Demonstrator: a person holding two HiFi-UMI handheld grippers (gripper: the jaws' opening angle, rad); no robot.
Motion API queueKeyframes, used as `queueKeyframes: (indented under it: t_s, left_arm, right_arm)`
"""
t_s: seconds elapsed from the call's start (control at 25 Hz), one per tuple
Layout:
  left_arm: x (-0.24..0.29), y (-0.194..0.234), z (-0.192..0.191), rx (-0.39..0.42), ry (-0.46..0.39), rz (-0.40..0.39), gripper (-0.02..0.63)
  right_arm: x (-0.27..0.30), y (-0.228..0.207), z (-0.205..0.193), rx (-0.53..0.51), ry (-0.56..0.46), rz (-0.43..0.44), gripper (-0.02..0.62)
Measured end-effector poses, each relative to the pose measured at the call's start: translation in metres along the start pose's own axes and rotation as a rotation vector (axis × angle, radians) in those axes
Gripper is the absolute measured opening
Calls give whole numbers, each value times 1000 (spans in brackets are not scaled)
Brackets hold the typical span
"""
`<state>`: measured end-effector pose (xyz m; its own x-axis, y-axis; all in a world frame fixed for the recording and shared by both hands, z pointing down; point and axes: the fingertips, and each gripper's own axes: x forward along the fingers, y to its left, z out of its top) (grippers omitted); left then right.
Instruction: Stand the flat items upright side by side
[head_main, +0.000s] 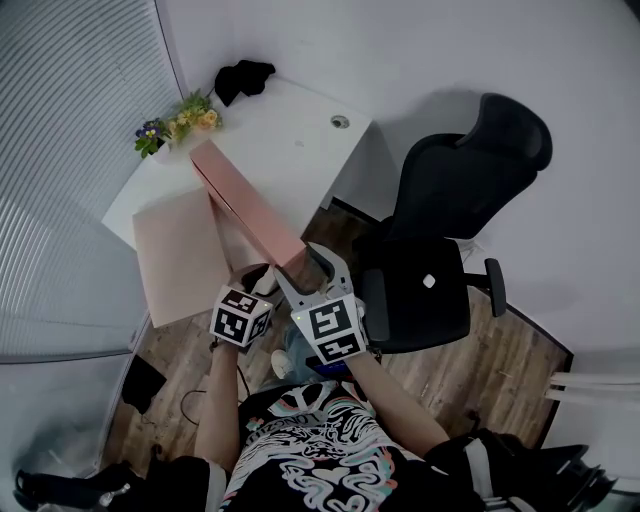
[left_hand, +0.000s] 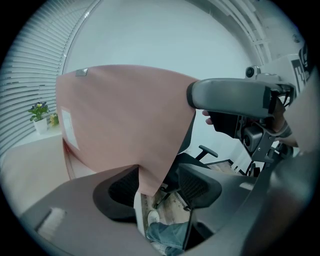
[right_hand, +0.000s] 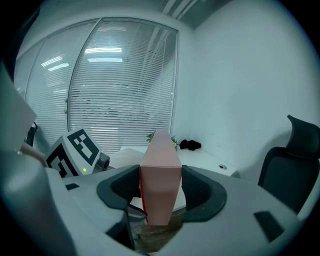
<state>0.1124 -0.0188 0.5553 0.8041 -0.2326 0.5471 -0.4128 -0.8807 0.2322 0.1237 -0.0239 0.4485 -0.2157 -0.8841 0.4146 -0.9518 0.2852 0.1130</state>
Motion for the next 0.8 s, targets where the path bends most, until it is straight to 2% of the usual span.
queueKeyframes:
  t_s: [0.28, 0.48, 0.8]
  left_arm:
    - [-17, 3, 6, -8, -48, 18, 245]
    - [-37, 6, 11, -24, -109, 29, 245]
    - [-65, 27, 25, -60, -209, 77, 245]
  right_arm:
    - [-6, -4, 7, 26, -16, -12, 261]
    - [-17, 0, 31, 13, -66, -5, 256]
    - [-11, 15, 66, -22, -65, 92, 261]
